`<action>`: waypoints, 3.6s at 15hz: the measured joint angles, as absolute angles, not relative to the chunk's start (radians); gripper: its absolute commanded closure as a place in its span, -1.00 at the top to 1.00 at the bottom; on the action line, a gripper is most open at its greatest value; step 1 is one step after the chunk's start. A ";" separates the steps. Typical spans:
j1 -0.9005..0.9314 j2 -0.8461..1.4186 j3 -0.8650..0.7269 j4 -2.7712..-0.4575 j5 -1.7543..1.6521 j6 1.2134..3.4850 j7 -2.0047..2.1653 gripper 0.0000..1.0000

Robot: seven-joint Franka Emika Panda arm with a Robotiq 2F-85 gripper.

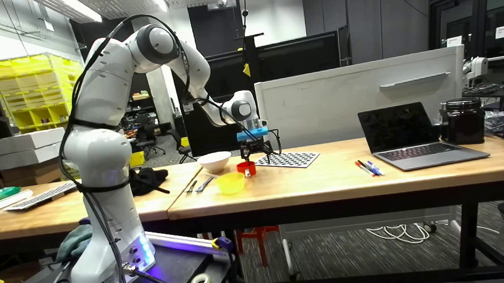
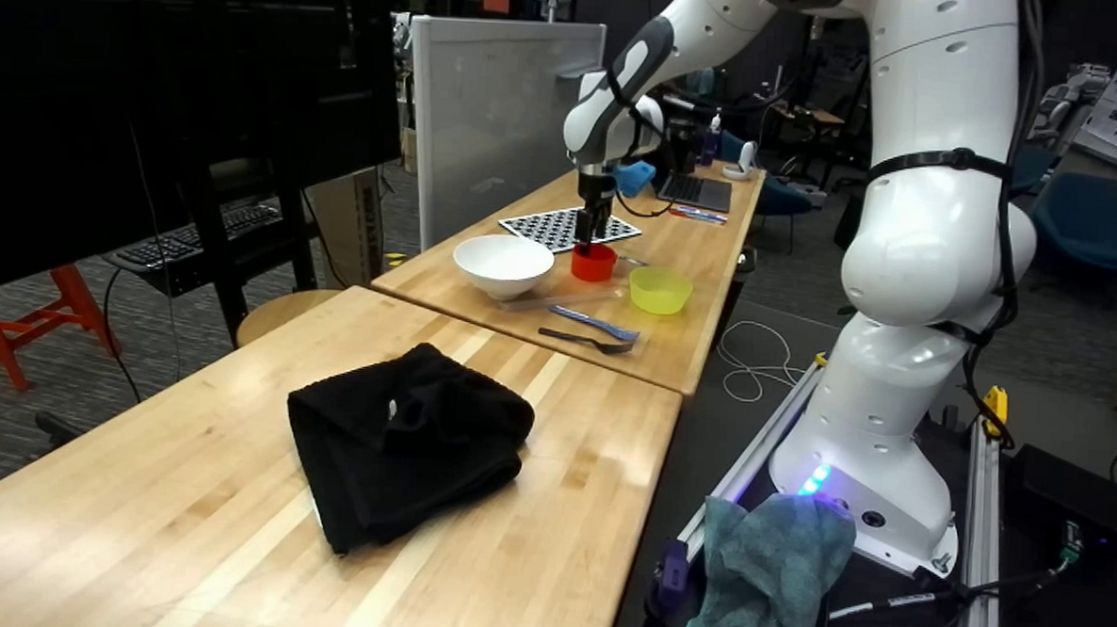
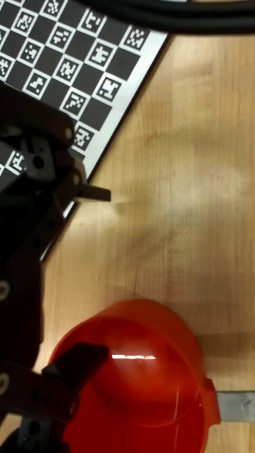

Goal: Pick up the small orange pot and put it inside the white bowl

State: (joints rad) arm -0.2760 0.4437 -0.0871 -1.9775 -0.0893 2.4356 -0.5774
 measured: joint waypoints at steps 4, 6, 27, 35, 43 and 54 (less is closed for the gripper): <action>-0.275 0.473 -0.085 -1.957 -0.089 2.433 -0.577 0.36; -0.271 0.489 -0.083 -1.946 -0.089 2.431 -0.577 0.04; -0.264 0.408 -0.069 -1.999 -0.090 2.460 -0.641 -0.98; -0.249 0.201 -0.069 -2.197 -0.091 2.524 -0.676 -0.98; -0.131 -0.023 -0.064 -2.339 -0.193 2.506 -0.587 -0.98; 0.056 -0.063 0.068 -2.177 -0.262 2.219 -0.445 -0.98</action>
State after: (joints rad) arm 0.0560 -0.0625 0.0682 -2.1771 -0.2621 2.2191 -0.4452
